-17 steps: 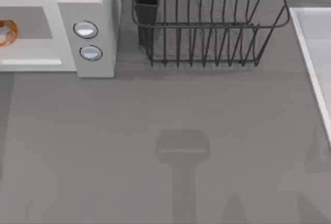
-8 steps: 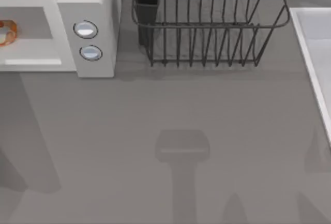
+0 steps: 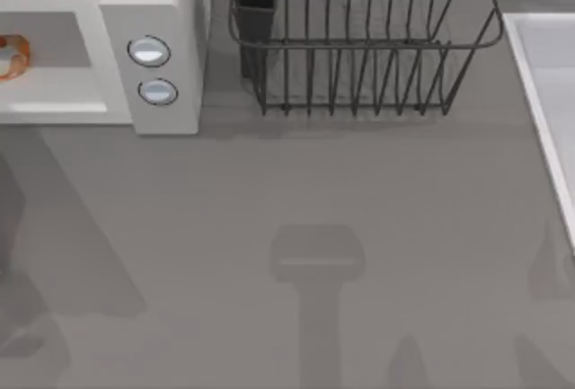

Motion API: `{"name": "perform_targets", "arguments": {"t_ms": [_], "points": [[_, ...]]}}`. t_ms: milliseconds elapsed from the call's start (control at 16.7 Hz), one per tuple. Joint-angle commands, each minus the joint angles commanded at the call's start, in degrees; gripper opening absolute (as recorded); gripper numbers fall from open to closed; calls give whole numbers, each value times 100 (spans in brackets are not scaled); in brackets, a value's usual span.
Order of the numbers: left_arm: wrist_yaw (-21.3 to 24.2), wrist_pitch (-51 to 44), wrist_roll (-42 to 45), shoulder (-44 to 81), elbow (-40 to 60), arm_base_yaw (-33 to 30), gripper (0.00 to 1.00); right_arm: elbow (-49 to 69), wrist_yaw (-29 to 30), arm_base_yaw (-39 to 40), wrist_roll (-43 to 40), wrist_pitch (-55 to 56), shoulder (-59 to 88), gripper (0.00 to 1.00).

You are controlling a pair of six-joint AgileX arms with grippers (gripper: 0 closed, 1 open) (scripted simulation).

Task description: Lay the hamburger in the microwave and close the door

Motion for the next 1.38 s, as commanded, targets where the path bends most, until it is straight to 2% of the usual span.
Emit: {"name": "perform_targets", "arguments": {"t_ms": [240,720,900,1260,1380], "points": [[-426,254,-779,-842,-741,-815,0,0,0,0,0,0,0,100],[-644,304,-1058,-983,-898,-1097,0,0,0,0,0,0,0,100],[-1071,333,-1544,-1229,-1051,-1741,0,0,0,0,0,0,0,100],[-2174,418,-2789,-1914,-1449,-3423,0,0,0,0,0,0,0,100],[-2406,427,-3058,-2055,-1545,-3742,0,0,0,0,0,0,0,100]]}}
